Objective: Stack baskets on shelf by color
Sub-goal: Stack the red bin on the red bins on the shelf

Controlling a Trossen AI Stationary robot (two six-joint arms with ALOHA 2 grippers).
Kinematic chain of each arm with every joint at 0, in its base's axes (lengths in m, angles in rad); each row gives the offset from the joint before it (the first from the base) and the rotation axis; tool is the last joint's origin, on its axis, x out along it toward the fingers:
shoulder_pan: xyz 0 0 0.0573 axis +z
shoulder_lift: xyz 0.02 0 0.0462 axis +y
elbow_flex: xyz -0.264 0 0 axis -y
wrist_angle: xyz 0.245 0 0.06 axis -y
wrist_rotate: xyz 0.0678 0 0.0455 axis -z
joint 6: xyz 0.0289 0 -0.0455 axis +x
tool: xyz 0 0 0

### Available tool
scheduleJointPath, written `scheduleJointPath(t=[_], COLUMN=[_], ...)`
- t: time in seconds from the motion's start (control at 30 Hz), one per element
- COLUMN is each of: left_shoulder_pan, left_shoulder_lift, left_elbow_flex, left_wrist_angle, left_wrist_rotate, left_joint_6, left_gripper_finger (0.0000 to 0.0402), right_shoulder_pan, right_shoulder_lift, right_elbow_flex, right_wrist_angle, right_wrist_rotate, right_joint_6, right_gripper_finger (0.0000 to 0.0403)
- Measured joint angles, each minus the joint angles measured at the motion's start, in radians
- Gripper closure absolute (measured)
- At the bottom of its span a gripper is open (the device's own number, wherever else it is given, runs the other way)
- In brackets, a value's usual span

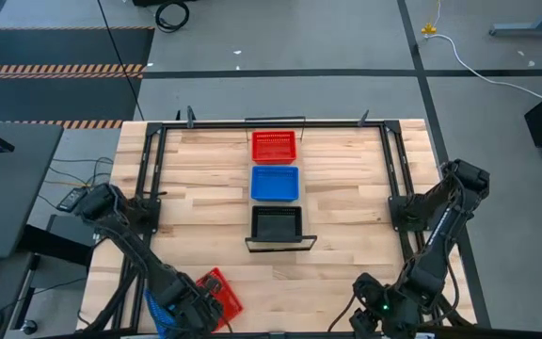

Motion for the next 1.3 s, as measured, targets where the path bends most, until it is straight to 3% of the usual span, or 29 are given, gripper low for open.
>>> scheduleJointPath(t=[0.43,0.57,0.7,0.8,1.0,1.3], left_shoulder_pan=[0.034,0.067,0.098,0.109,0.105,0.159], left_shoulder_lift=[0.132,0.137,0.131,0.126,0.107,0.093], left_elbow_flex=[0.000,0.000,0.003,0.047,0.276,0.809], left_wrist_angle=[0.019,0.023,0.019,-0.030,-0.259,-0.712], left_wrist_rotate=[-0.007,-0.015,0.006,0.035,0.030,-0.176], left_joint_6=[0.022,0.017,-0.018,-0.043,-0.024,0.049], left_gripper_finger=[0.0232,0.0280,0.0371,0.0390,0.0396,0.0399], right_shoulder_pan=[0.002,0.002,0.002,0.002,0.002,0.000], right_shoulder_lift=[0.004,0.004,0.004,0.004,0.004,0.004], right_elbow_flex=[0.000,0.000,0.000,0.000,0.000,0.000], right_wrist_angle=[0.009,0.008,0.007,0.007,-0.001,-0.004], right_wrist_rotate=[0.006,0.006,0.006,0.006,0.015,0.127], right_joint_6=[0.000,0.000,-0.001,-0.002,-0.019,-0.038], right_gripper_finger=[0.0192,0.0192,0.0192,0.0192,0.0192,0.0192])
